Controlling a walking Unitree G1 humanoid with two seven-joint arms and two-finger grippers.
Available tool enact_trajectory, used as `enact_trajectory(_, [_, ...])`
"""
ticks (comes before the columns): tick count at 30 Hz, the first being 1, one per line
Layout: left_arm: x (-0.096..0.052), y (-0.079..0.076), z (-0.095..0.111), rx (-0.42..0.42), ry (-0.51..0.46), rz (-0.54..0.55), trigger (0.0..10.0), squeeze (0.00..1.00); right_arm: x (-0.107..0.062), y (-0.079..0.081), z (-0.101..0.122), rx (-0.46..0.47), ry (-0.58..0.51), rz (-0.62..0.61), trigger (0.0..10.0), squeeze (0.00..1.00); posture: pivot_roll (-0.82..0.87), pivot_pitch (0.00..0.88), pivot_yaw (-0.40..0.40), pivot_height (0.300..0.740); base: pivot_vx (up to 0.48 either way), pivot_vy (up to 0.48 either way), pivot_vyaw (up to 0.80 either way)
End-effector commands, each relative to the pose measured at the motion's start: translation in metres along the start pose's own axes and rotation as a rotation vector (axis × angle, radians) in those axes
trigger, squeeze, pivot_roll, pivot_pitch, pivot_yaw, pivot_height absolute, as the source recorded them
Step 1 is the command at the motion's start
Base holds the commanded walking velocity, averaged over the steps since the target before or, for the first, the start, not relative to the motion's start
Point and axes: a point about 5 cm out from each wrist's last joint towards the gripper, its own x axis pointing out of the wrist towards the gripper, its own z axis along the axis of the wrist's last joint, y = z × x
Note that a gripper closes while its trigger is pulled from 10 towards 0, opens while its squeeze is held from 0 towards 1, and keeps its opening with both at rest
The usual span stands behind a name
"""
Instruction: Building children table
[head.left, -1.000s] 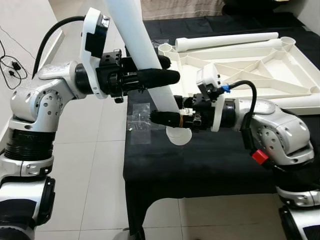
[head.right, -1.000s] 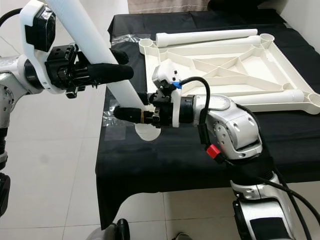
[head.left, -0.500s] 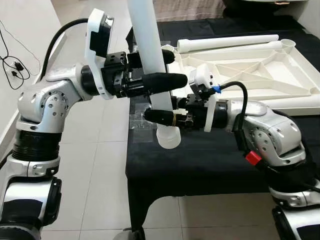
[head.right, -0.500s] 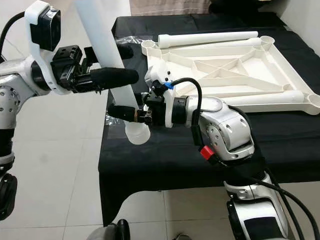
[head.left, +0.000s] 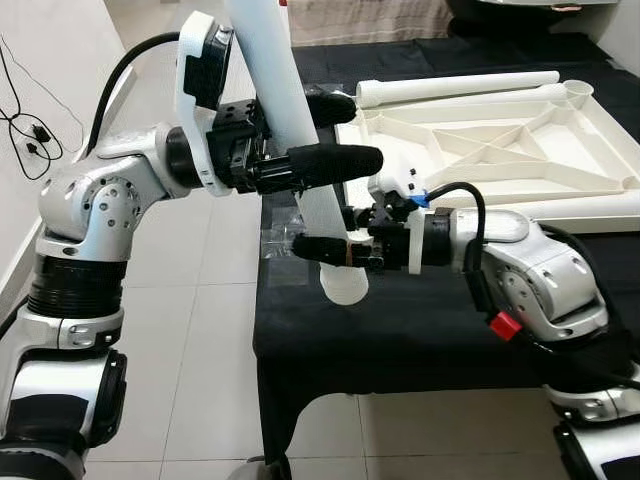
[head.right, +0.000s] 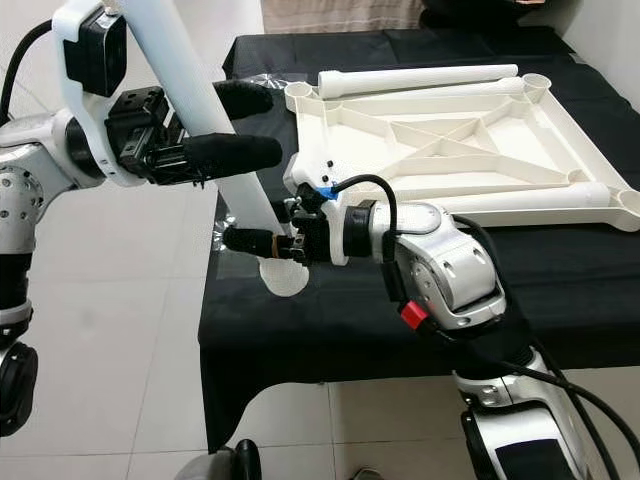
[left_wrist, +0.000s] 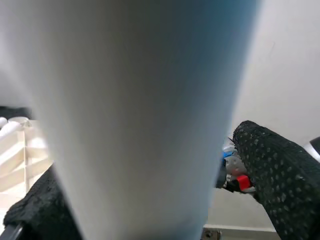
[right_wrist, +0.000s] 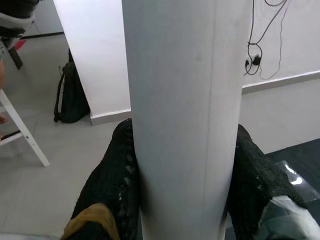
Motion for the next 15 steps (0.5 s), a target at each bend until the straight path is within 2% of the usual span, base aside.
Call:
enact_trajectory(1, [-0.0019, -0.0032, 0.0079, 0.013, -0.009, -0.019, 10.0, 0.0, 0.0035, 0.0065, 0.0008, -0.025, -0.009, 0.041, 0.0, 0.0, -0.03, 0.171, 0.046, 0.74, 0.0, 0.0, 0.0])
enact_trajectory(8, [-0.0037, -0.0059, 0.0086, 0.005, -0.008, -0.018, 10.0, 0.0, 0.0033, 0.0056, 0.0023, -0.031, -0.022, 0.039, 0.0, 0.0, -0.03, 0.156, 0.045, 0.74, 0.0, 0.0, 0.0])
enact_trajectory(9, [-0.0037, -0.0062, 0.0082, -0.001, -0.006, -0.019, 9.2, 0.0, 0.0037, 0.0064, 0.0027, -0.034, -0.024, 0.046, 0.0, 0.0, -0.03, 0.158, 0.045, 0.74, 0.0, 0.0, 0.0])
enact_trajectory(10, [-0.0037, -0.0062, 0.0082, -0.001, -0.006, -0.019, 9.2, 0.0, 0.0037, 0.0064, 0.0027, -0.034, -0.024, 0.046, 0.0, 0.0, -0.03, 0.158, 0.045, 0.74, 0.0, 0.0, 0.0])
enact_trajectory(11, [-0.0034, -0.006, 0.0078, -0.004, -0.007, -0.019, 0.0, 0.0, 0.004, 0.0072, 0.0028, -0.036, -0.024, 0.052, 0.0, 0.0, -0.03, 0.16, 0.045, 0.74, 0.0, 0.0, 0.0])
enact_trajectory(15, [-0.0021, -0.0062, 0.0091, -0.011, -0.011, -0.022, 0.0, 0.0, 0.0033, 0.0082, 0.0037, -0.037, -0.025, 0.056, 0.0, 0.0, -0.03, 0.162, 0.047, 0.74, 0.0, 0.0, 0.0])
